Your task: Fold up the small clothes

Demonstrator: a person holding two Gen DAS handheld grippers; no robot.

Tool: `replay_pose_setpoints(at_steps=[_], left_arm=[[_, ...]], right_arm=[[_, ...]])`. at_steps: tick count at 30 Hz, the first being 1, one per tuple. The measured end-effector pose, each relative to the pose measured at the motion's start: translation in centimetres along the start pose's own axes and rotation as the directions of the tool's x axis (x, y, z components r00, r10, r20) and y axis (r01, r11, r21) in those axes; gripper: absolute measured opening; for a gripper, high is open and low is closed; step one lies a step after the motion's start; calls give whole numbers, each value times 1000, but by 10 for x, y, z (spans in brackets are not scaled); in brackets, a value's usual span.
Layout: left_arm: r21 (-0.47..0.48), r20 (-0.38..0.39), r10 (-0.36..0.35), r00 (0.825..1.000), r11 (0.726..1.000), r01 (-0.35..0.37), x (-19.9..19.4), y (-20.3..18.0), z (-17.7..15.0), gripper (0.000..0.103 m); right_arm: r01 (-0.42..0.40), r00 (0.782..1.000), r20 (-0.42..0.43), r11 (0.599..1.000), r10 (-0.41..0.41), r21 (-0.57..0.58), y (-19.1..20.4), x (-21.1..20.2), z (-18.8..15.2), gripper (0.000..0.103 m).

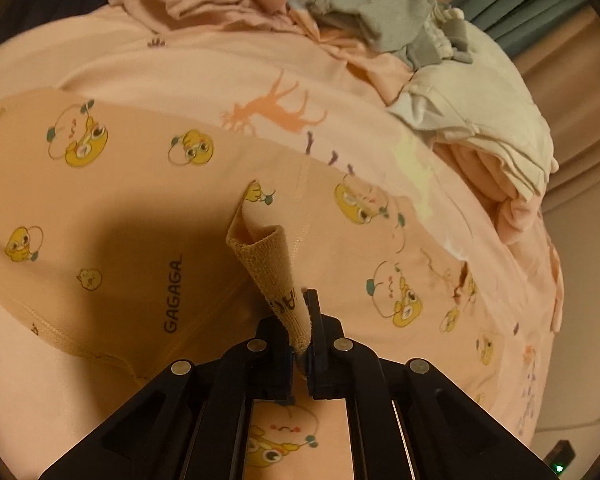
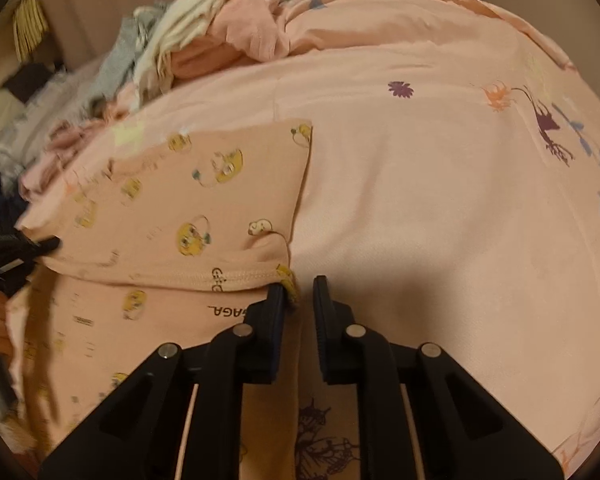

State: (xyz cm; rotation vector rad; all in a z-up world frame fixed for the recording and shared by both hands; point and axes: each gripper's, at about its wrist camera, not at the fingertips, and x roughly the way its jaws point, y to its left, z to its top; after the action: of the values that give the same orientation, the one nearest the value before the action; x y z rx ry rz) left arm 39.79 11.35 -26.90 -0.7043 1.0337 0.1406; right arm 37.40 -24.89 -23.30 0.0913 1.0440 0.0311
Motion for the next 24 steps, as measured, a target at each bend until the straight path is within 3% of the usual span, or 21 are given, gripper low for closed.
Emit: replay_pose_setpoints(at_steps=[6,10,12,17,21,24], left_arm=[[88,-15,40,999,995,-38,-2,-3,-7,6],[153,-35,117,992,982,-111,-24,-3,-7,7],[161,-39,99,994,983,-91,-39,2,-4,8],[154,31,122,992,980,-126,-70,-3,2,8],[212,66,171,983,961,-181,-68,-16,-2,8],[221,-2,166,986,962,-162,-44,-16,-6,8]], right_arm=[[-34,999,-1,999,34,25,-13,-3,-5,9],[2,999,-47,1000,-3,-11,-8,-10,-7,10],[12,997,-77,1000,-13,-16,-10,-19,-7,12],[-53,998,-20,998,54,45,-17,-48,8,14],[-131,990,-37,986,136,105,-6,-32,27,14],[-169,980,-90,979,179,110,9,-9,29,14]])
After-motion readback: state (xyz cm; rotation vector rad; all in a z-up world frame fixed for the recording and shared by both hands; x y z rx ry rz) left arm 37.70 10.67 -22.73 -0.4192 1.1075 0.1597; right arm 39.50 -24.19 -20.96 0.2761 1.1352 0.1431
